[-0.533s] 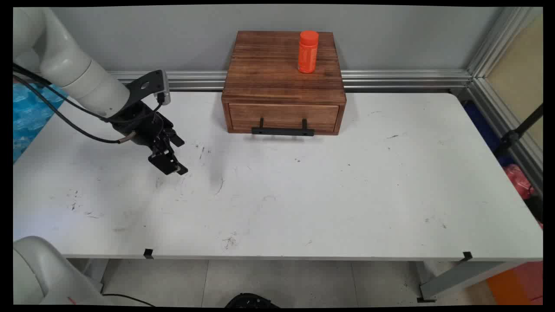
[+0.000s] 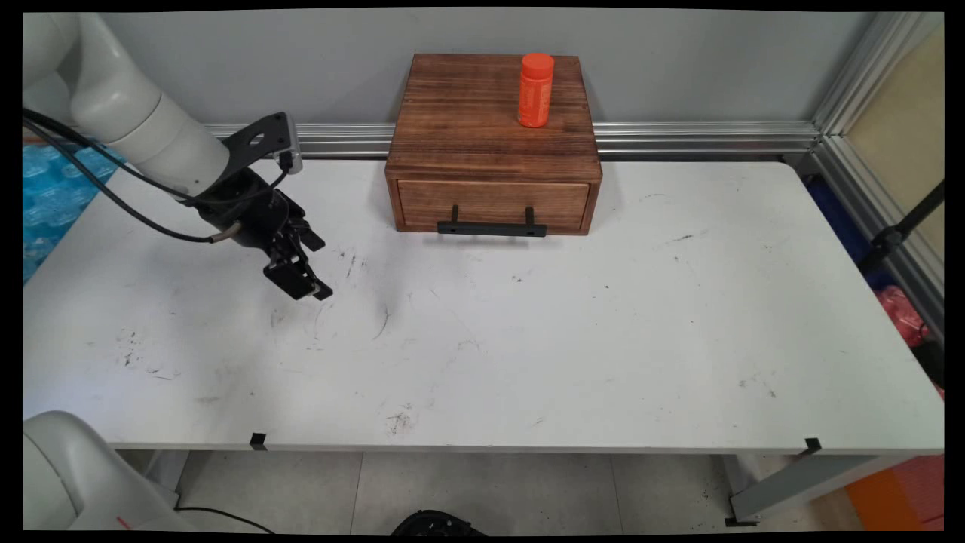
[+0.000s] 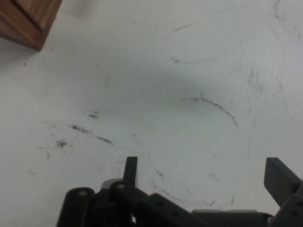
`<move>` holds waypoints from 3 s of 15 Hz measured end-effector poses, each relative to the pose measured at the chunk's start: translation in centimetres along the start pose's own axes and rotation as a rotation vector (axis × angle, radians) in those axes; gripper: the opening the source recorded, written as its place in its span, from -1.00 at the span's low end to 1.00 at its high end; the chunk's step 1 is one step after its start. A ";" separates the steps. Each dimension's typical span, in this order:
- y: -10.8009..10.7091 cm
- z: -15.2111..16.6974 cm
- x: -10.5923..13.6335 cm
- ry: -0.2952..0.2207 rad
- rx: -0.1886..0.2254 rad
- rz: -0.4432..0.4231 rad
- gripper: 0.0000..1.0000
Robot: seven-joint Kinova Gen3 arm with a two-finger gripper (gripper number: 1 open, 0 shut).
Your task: Open the drawer
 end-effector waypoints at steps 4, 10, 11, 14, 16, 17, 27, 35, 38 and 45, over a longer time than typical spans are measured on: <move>0.4 -0.4 0.9 -0.013 0.009 -0.016 1.00; 0.7 -0.6 3.6 -0.026 0.019 -0.039 1.00; 0.7 -0.6 4.4 -0.025 0.021 -0.042 1.00; 0.9 -0.6 6.8 -0.019 0.022 -0.041 1.00; 1.2 -0.7 8.7 -0.008 0.020 -0.033 1.00; 1.3 -0.7 9.7 -0.002 0.019 -0.028 1.00; 2.0 -0.2 15.3 0.051 0.049 0.044 1.00; 2.7 3.6 16.0 0.100 0.088 0.096 1.00; 2.9 5.2 15.9 0.109 0.094 0.117 1.00; 2.4 8.2 16.3 0.131 0.117 0.164 1.00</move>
